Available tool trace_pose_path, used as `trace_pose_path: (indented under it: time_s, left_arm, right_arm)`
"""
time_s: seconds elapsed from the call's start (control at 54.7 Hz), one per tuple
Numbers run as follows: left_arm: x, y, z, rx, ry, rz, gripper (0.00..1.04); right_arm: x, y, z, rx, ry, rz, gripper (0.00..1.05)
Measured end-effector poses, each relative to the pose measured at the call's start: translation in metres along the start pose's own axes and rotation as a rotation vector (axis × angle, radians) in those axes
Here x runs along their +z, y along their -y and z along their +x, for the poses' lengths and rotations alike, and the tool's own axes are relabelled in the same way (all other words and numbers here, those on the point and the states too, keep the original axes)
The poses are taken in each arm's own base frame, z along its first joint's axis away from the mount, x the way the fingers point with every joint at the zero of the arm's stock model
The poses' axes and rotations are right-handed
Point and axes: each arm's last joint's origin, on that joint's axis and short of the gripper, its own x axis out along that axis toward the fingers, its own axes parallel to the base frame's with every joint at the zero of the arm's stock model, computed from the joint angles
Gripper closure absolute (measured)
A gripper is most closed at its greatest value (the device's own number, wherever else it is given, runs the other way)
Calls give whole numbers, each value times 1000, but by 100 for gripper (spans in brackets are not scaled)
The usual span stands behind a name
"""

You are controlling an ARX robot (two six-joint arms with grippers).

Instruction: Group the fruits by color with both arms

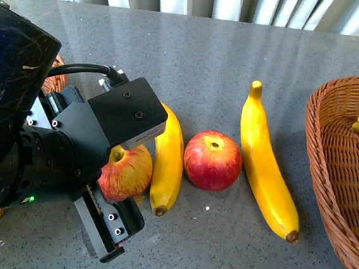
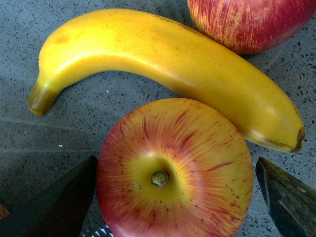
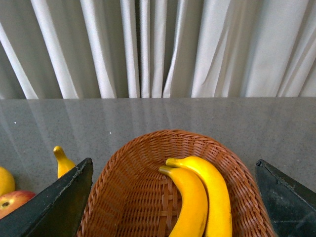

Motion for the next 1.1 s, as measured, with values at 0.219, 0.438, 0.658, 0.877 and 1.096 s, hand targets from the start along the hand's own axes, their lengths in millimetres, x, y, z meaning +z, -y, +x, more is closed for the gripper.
trace_pose_path:
  time_s: [0.219, 0.438, 0.658, 0.877, 1.096]
  left_arm:
    - [0, 0, 1, 1, 4, 1, 9]
    - [0, 1, 2, 3, 2, 12, 16]
    - [1, 2, 2, 3, 4, 25, 30]
    - [6, 4, -8, -7, 19, 42, 30]
    - [24, -9, -43, 21, 109, 34, 30]
  right_arm:
    - [0, 0, 0, 0, 0, 0, 9]
    - [0, 0, 0, 0, 0, 0, 9]
    - [0, 0, 0, 0, 0, 0, 9]
    - [0, 0, 0, 0, 0, 0, 9]
    - [0, 0, 0, 0, 0, 0, 9]
